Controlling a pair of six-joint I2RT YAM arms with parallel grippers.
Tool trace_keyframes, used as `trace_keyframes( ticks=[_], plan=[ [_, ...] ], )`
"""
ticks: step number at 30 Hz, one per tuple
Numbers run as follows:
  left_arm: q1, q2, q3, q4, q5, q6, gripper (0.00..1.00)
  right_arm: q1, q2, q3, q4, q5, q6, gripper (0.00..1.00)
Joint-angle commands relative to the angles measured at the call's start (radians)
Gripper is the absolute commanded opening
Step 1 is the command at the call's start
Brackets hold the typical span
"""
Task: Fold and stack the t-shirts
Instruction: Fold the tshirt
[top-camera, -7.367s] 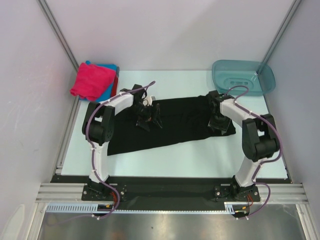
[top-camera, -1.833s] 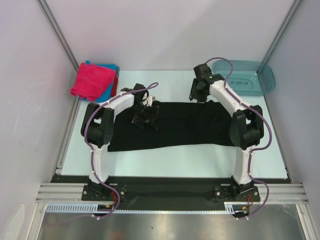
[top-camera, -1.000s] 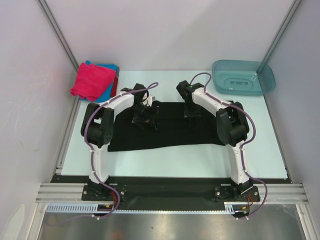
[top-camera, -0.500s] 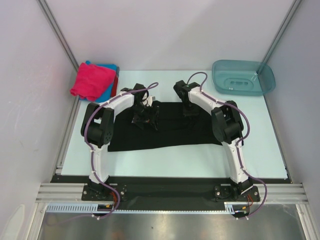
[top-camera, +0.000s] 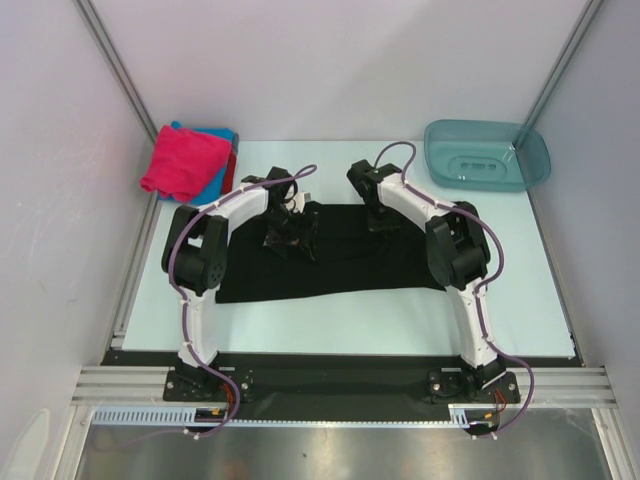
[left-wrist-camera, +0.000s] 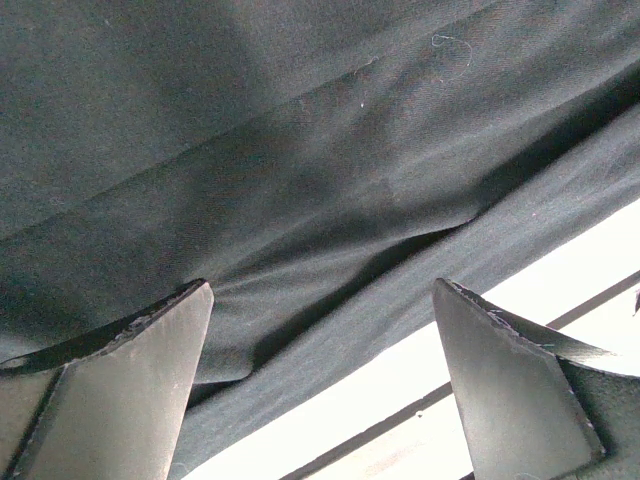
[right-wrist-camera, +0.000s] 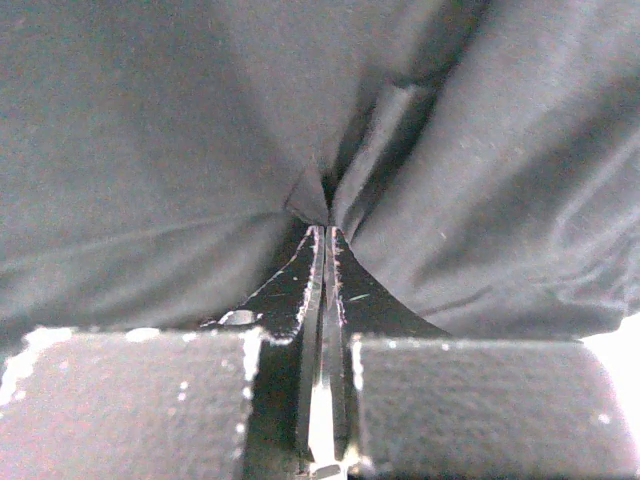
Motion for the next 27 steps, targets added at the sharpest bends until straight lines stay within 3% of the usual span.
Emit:
trace_keyframes(
  ticks=[1,11,19,22,25,27],
  plan=[
    [0.011,0.003,0.025,-0.013,-0.020,0.031,1.00,0.013,-0.123,-0.007,-0.017,0.053,0.009,0.00],
    [0.012,0.008,0.028,-0.013,-0.022,0.031,1.00,0.049,-0.267,-0.055,0.043,0.126,0.006,0.00],
    [0.012,0.012,0.027,-0.013,-0.019,0.031,1.00,0.050,-0.187,-0.021,0.008,0.088,0.006,0.01],
    [0.012,0.011,0.028,-0.015,-0.017,0.033,1.00,0.046,-0.144,-0.011,0.002,0.070,0.013,0.18],
    [0.012,0.011,0.025,-0.016,-0.016,0.033,1.00,0.042,-0.140,-0.018,0.031,0.051,0.007,0.27],
    [0.012,0.012,0.025,-0.016,-0.016,0.033,1.00,0.041,-0.124,-0.008,0.025,0.039,0.013,0.27]
  ],
)
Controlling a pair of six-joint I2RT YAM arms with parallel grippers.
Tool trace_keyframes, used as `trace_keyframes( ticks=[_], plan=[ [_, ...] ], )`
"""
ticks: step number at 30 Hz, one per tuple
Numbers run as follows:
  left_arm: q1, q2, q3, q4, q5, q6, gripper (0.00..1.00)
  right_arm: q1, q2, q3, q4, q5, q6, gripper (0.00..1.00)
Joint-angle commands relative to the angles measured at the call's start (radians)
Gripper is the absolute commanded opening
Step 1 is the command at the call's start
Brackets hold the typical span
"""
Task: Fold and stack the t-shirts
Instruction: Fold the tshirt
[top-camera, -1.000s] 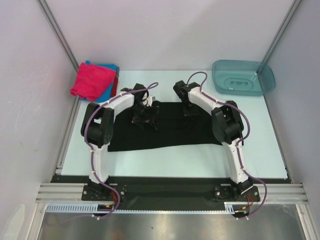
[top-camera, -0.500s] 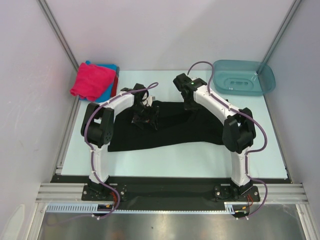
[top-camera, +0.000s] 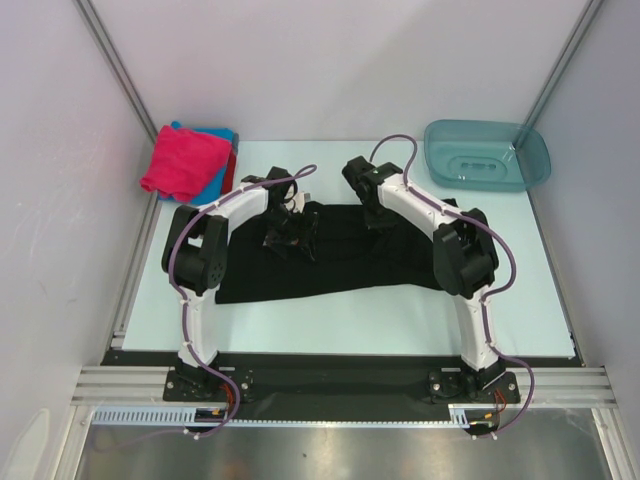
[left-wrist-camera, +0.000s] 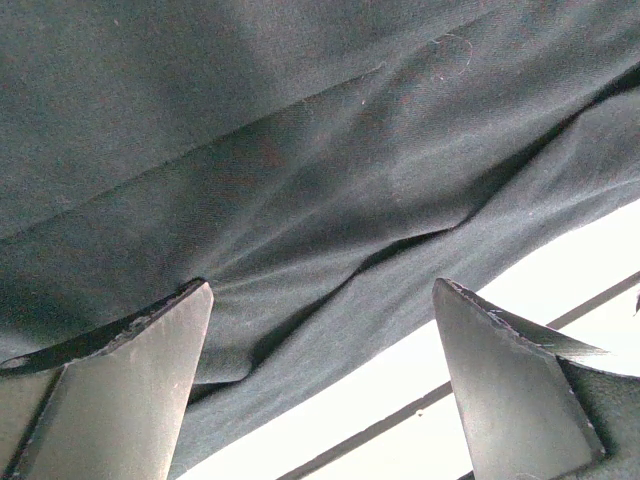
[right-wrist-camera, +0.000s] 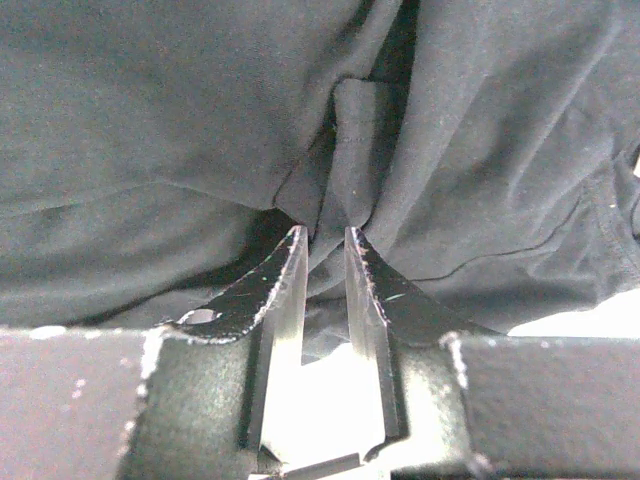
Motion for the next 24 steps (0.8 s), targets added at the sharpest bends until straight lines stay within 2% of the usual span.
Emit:
trace_keyframes(
  ticks=[1,3,8,11,19,21,24],
  plan=[
    [0.011,0.012,0.024,-0.012,-0.016,0.032,1.00,-0.006,0.003,0.038,0.002,-0.016,0.012,0.27],
    [0.011,0.013,0.024,-0.013,-0.014,0.032,1.00,-0.008,0.006,0.032,0.004,-0.017,0.016,0.27],
    [0.011,0.017,0.027,-0.013,-0.013,0.034,1.00,-0.008,0.012,0.024,-0.005,-0.024,0.016,0.35],
    [0.013,0.021,0.031,-0.018,-0.011,0.036,1.00,-0.009,0.013,0.004,-0.011,-0.018,0.019,0.44],
    [0.013,0.030,0.037,-0.022,-0.010,0.037,1.00,-0.019,-0.019,-0.077,0.009,-0.031,0.030,0.43],
    [0.013,0.030,0.037,-0.024,-0.010,0.037,1.00,-0.016,-0.028,-0.097,0.019,-0.033,0.035,0.37],
    [0.013,0.032,0.037,-0.022,-0.011,0.037,1.00,-0.016,-0.042,-0.106,0.032,-0.030,0.035,0.12]
  ],
)
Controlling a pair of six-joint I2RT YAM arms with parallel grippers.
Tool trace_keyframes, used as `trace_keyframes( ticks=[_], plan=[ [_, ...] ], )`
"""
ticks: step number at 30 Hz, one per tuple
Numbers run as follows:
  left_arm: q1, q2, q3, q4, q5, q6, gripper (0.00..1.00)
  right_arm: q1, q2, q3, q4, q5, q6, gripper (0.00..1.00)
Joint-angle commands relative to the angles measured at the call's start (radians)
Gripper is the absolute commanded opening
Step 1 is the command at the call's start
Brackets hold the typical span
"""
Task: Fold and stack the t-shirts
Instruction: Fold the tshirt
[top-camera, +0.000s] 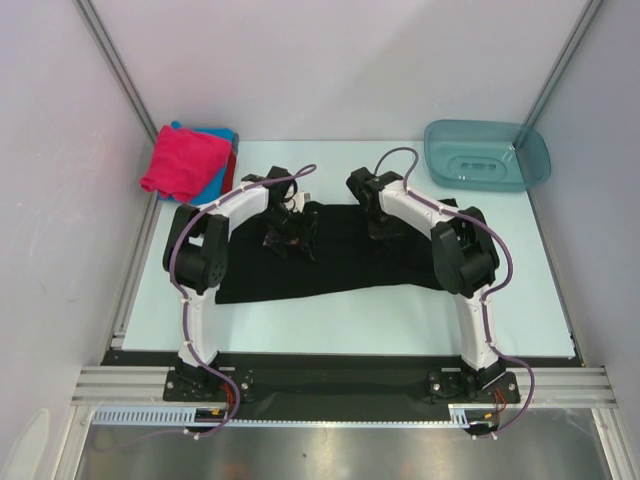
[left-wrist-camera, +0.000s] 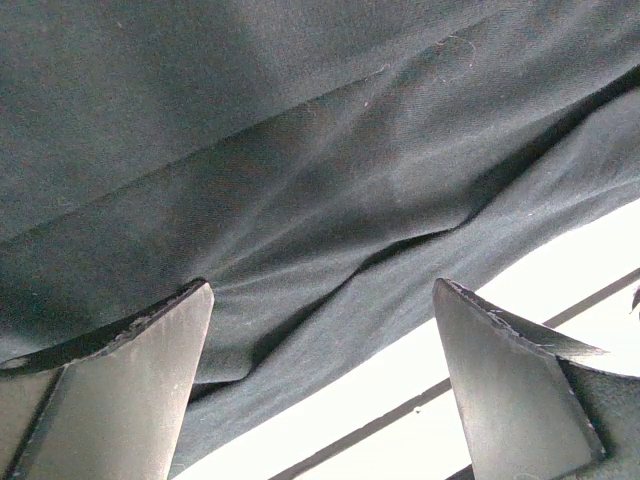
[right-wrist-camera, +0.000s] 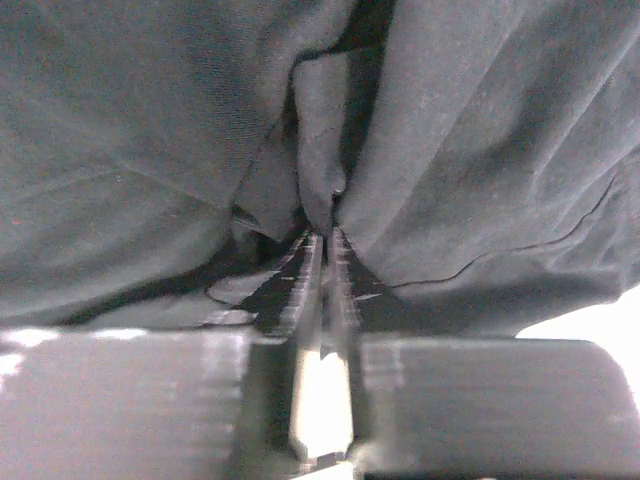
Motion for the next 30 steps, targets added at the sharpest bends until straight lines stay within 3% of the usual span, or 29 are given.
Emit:
trace_keyframes(
  ticks=[1,15,21,24,25,28,30],
  plan=[
    [0.010,0.019,0.021,-0.007,-0.013,0.037,1.00,0.001,-0.054,-0.001,0.009,0.015,0.018,0.00],
    [0.012,0.026,0.031,-0.011,-0.013,0.039,1.00,0.035,-0.267,-0.078,0.065,0.230,0.074,0.00],
    [0.012,0.031,0.032,-0.011,-0.011,0.039,1.00,0.031,-0.207,-0.033,0.186,0.161,0.025,0.00],
    [0.012,0.029,0.029,-0.013,-0.013,0.039,1.00,0.024,-0.100,0.083,0.204,0.062,-0.012,0.00],
    [0.012,0.029,0.029,-0.013,-0.015,0.039,1.00,0.019,-0.053,0.123,0.178,0.042,-0.011,0.02],
    [0.012,0.026,0.026,-0.016,-0.015,0.039,1.00,0.022,0.072,0.235,0.069,-0.004,-0.034,0.37],
    [0.013,0.026,0.026,-0.016,-0.016,0.040,1.00,0.031,0.042,0.209,0.099,-0.029,-0.051,0.48]
  ],
)
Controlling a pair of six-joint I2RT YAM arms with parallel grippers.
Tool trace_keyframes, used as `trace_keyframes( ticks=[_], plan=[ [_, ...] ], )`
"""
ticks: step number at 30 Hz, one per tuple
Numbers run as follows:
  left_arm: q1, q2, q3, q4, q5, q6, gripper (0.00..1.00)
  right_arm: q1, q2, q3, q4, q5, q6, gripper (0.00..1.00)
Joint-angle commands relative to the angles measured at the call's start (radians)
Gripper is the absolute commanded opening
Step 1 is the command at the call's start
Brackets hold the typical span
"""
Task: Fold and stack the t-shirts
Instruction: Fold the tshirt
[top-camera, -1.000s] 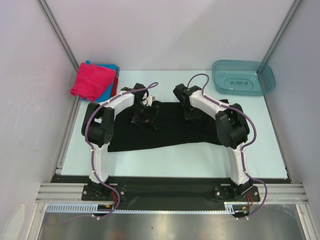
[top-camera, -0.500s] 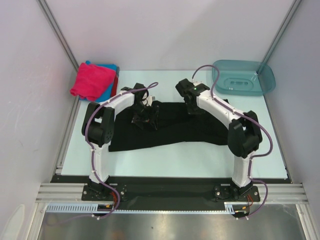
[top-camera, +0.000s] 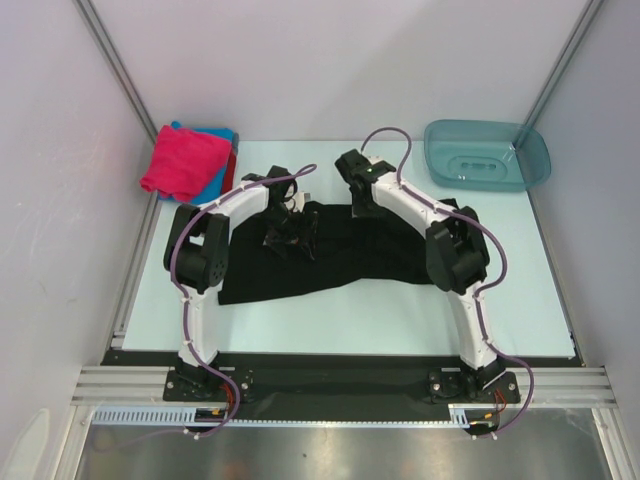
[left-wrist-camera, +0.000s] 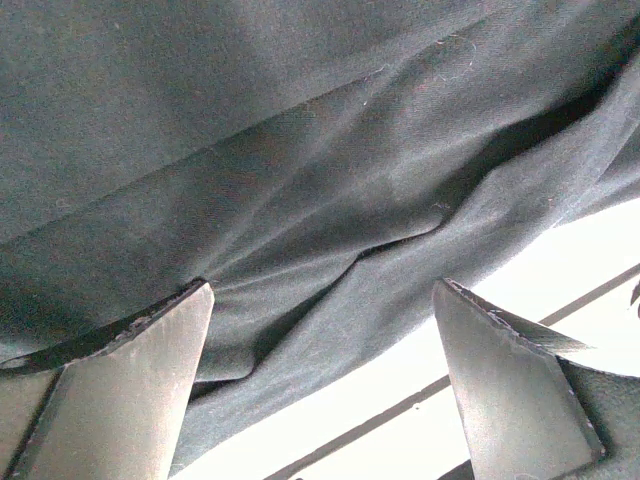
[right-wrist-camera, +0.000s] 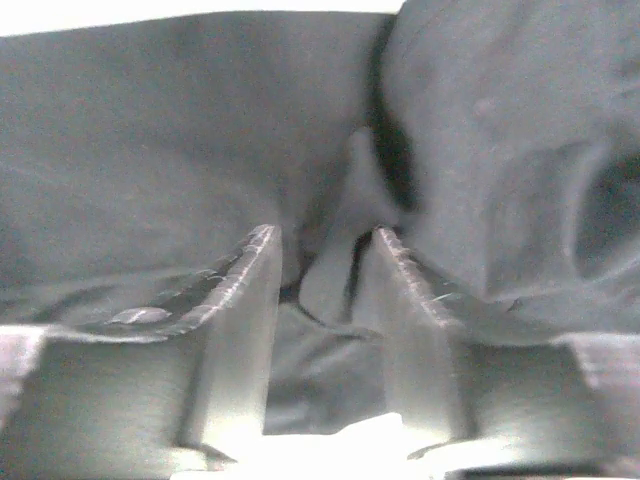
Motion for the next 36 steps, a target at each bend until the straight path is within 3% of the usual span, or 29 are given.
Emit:
trace_keyframes(
  ticks=[1,4,13,18,24,36],
  plan=[
    [0.011,0.017,0.012,-0.002,-0.021,0.034,1.00,0.007,-0.032,-0.020,-0.020,-0.055,-0.034,0.56],
    [0.017,0.020,0.014,-0.005,-0.021,0.034,1.00,-0.004,-0.118,-0.069,-0.062,0.013,0.004,0.63],
    [0.019,0.023,0.031,-0.010,-0.025,0.034,1.00,-0.087,-0.359,-0.245,-0.288,0.332,0.165,0.65],
    [0.019,0.001,0.022,0.006,-0.017,0.030,1.00,-0.211,-0.460,-0.449,-0.258,0.194,0.202,0.63],
    [0.020,0.001,0.017,0.004,-0.012,0.031,1.00,-0.328,-0.583,-0.730,-0.050,-0.054,0.216,0.63],
    [0.020,-0.005,0.006,0.007,-0.006,0.028,1.00,-0.429,-0.487,-0.744,0.107,-0.092,0.174,0.64]
  ],
)
